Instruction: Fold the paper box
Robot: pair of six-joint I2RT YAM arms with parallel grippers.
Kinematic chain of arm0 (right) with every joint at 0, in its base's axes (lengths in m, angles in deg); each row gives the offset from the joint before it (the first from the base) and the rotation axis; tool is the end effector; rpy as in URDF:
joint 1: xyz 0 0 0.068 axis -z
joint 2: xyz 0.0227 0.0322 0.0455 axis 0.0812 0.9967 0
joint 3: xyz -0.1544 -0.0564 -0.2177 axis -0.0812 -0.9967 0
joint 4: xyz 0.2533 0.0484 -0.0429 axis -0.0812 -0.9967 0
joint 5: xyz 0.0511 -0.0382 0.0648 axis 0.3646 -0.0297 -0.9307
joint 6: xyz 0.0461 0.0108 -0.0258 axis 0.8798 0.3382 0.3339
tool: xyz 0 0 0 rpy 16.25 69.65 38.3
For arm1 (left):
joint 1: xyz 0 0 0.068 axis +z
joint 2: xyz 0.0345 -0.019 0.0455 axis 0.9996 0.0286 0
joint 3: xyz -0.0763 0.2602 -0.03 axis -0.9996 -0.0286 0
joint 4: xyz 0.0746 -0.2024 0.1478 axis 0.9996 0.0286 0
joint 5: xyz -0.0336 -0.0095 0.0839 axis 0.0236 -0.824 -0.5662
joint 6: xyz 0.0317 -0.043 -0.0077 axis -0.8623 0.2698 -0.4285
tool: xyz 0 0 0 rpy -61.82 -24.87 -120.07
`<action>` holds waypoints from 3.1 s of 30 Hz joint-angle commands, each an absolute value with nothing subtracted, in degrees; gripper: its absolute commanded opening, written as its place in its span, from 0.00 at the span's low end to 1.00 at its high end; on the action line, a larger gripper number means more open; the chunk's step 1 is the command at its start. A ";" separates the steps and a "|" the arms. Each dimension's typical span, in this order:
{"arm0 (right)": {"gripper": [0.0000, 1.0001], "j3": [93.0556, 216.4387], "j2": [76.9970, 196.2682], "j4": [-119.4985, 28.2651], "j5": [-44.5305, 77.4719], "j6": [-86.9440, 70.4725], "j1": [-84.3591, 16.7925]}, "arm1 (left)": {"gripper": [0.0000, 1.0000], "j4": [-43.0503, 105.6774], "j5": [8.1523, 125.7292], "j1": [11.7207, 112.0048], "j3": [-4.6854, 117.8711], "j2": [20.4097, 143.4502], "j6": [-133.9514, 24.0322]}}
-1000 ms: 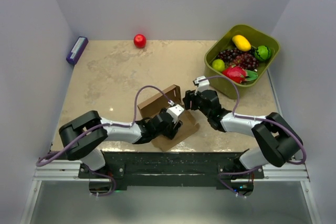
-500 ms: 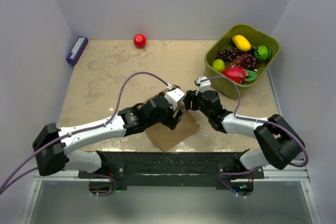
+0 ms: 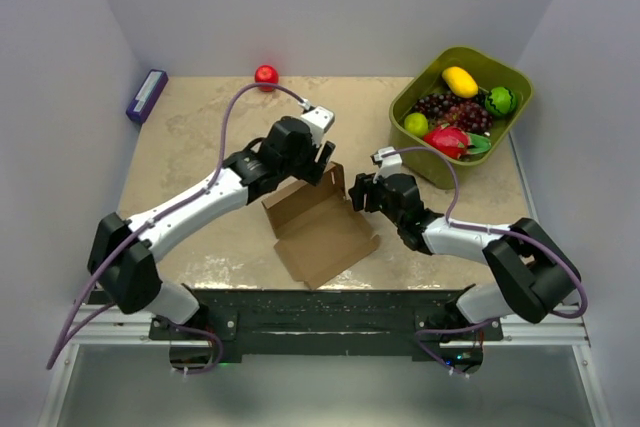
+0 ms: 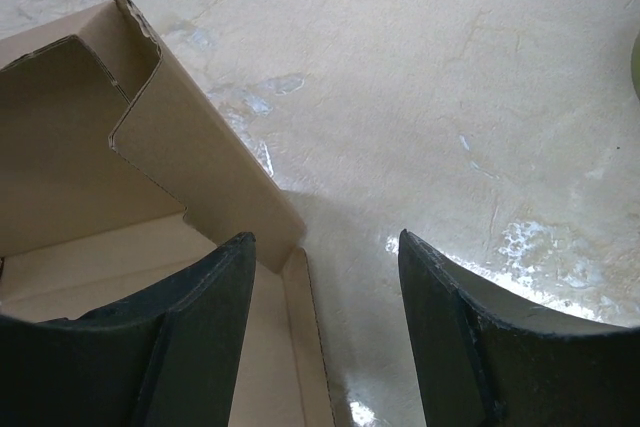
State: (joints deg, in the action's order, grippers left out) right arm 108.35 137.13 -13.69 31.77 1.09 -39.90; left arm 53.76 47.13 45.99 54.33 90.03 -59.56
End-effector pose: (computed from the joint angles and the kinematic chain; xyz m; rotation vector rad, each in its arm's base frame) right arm 0.2318 0.1580 0.1782 -0.2365 1.9484 0.4658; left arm 0.2506 -0.2189 0.3156 0.5458 2.0931 -0.2815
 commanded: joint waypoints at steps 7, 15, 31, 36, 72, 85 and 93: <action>0.62 108.20 137.28 -10.83 29.92 1.91 -39.99 | 0.71 51.70 54.37 52.06 57.64 95.55 -62.06; 0.63 108.73 139.93 -9.95 29.03 2.26 -39.99 | 0.70 46.96 57.71 52.77 57.37 97.58 -61.09; 0.60 109.35 141.07 -10.66 29.03 2.18 -39.99 | 0.67 40.63 66.06 54.09 55.97 101.18 -57.49; 0.60 109.44 141.24 -10.74 28.95 2.09 -39.99 | 0.66 38.25 67.12 54.09 52.54 100.74 -56.52; 0.59 115.06 140.54 -11.45 15.87 -2.92 -35.68 | 0.58 34.56 68.79 54.08 45.95 100.65 -58.98; 0.59 118.92 146.78 -9.43 12.77 -4.59 -35.77 | 0.55 35.26 70.28 54.09 46.65 101.36 -59.94; 0.60 121.56 149.33 -7.58 11.98 -6.70 -35.77 | 0.53 35.09 73.26 54.09 46.83 101.36 -61.00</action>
